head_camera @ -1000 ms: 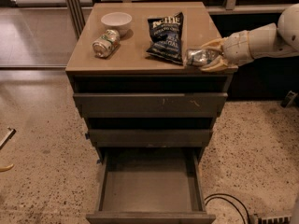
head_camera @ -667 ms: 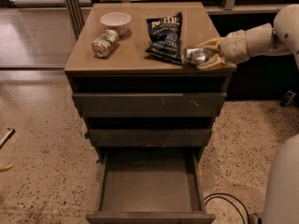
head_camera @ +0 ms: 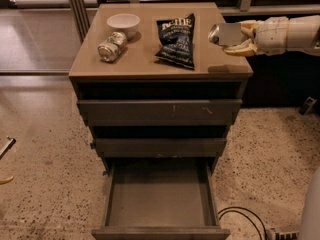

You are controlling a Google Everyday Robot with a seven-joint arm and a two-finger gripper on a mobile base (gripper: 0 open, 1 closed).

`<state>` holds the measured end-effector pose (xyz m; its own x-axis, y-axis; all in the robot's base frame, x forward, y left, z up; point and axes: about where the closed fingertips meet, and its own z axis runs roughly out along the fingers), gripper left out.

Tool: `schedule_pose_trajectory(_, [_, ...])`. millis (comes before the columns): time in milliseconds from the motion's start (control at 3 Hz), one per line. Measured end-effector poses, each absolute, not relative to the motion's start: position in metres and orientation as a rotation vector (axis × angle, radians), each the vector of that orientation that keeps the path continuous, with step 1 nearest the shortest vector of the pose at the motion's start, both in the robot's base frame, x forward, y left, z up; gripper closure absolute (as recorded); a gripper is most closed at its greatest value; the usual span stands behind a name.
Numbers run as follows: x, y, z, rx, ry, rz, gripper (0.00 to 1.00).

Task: Pick redbull can from bottom drawer and place on counter

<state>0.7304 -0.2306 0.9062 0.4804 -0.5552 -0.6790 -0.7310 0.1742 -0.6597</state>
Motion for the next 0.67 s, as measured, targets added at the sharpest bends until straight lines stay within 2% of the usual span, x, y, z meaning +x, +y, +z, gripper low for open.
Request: schedule_pose_trajectory(667, [0.7334,-0.2319,0.9221,-1.411,1.245,0.157,1.00])
